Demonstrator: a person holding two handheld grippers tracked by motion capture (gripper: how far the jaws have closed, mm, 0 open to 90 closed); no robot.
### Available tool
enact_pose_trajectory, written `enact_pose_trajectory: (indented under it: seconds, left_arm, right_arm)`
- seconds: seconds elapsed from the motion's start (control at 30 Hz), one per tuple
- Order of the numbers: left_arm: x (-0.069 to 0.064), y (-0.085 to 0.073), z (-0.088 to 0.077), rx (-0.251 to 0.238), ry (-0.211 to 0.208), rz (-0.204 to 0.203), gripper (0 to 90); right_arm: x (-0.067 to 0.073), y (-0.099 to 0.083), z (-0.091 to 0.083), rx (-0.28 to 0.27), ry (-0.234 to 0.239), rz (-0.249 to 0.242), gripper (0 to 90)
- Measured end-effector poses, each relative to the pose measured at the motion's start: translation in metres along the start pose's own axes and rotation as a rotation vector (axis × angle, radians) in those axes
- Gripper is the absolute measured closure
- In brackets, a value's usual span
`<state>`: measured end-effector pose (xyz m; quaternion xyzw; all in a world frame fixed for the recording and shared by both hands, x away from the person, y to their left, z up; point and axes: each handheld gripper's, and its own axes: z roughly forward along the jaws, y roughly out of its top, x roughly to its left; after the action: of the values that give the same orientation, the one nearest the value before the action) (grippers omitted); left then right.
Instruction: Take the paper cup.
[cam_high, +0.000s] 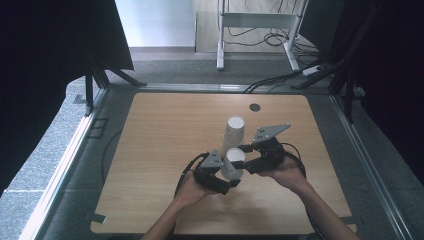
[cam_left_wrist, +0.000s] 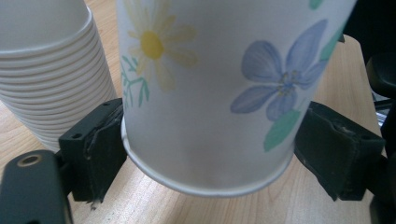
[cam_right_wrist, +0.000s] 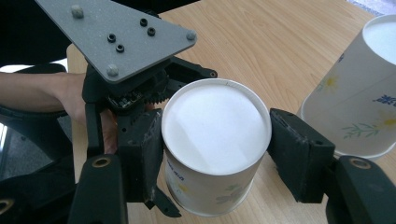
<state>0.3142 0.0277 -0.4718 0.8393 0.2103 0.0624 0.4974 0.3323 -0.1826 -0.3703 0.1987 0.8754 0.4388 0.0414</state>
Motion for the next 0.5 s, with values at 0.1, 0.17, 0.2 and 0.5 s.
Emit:
enact_pose_trajectory:
  seconds: [0.1,0.17,0.2,0.5]
  left_arm:
    - [0.0005,-0.0023,-0.0001,-0.001,-0.003,0.008,18.7]
    - [0.0011,-0.0034,-0.0004,0.001,-0.004,0.014,21.7]
    - [0.0014,-0.0041,-0.0005,0.002,-0.002,0.016,23.2]
    - [0.0024,-0.0057,-0.0024,0.03,0.015,0.028,38.5]
  right_arm:
    - [0.0004,0.0002,0.001,0.001,0.002,-0.002,37.8]
    - [0.0002,-0.0002,0.0019,0.004,0.003,-0.003,37.7]
    - [0.0001,-0.0006,0.0025,0.005,0.002,-0.001,37.7]
    - [-0.0009,-0.0025,0.0061,0.019,0.003,-0.012,37.3]
